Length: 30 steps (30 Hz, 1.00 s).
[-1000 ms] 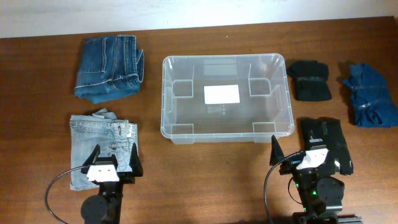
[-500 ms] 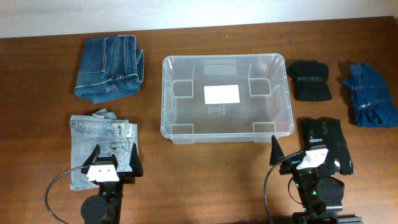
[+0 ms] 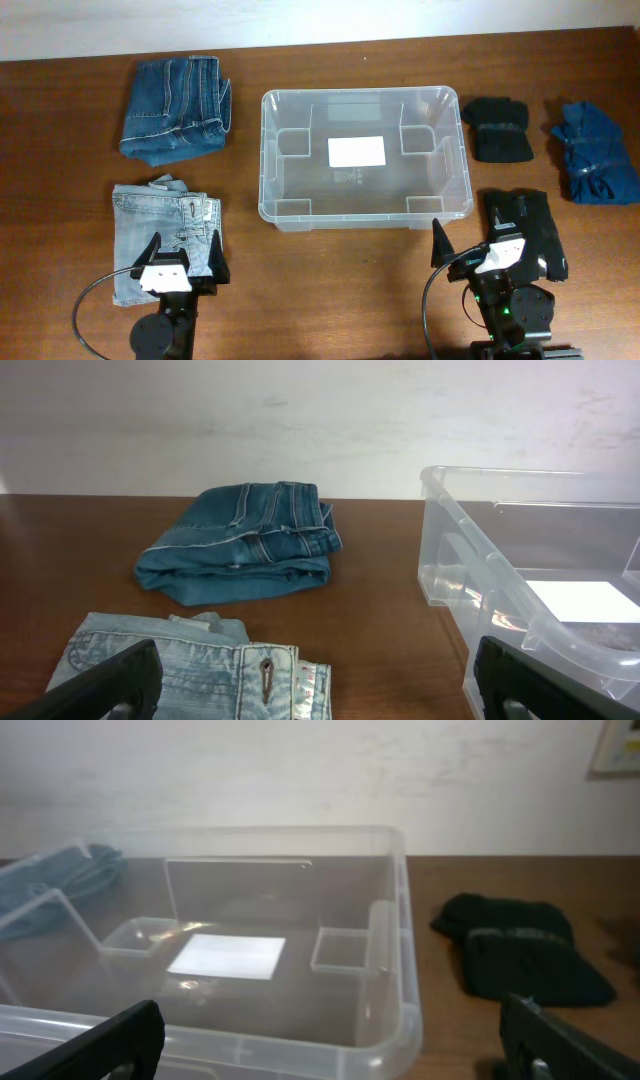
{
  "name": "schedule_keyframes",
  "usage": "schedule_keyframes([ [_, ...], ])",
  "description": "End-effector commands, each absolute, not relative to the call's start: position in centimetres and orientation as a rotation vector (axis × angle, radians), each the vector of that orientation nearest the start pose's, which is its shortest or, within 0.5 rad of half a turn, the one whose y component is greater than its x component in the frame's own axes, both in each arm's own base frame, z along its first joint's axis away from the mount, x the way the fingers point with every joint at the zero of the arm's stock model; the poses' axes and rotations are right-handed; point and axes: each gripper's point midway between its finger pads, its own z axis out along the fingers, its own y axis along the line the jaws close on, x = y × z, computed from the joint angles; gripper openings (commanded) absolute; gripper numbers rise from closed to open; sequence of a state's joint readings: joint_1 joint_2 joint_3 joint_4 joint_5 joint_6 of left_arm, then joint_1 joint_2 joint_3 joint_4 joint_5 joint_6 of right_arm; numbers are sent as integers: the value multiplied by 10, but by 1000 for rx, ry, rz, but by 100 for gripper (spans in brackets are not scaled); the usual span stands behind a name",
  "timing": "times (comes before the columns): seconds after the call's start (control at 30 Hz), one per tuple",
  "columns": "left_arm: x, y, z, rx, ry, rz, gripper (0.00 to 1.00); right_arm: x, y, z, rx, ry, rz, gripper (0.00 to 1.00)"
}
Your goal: Pack container
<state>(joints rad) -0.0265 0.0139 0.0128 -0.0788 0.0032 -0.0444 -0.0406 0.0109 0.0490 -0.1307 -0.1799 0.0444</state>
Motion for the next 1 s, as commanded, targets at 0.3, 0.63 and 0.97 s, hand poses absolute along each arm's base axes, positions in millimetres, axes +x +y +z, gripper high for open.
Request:
schedule_keyframes([
  [0.3, 246, -8, 156, 6, 1651, -45, 99, 213, 25, 274, -115, 1470, 133, 98],
  [0.63, 246, -8, 156, 6, 1651, -45, 99, 225, 12, 329, -186, 1607, -46, 98],
  [0.97, 246, -8, 156, 6, 1651, -45, 99, 323, -41, 352, -67, 2160, -66, 99],
])
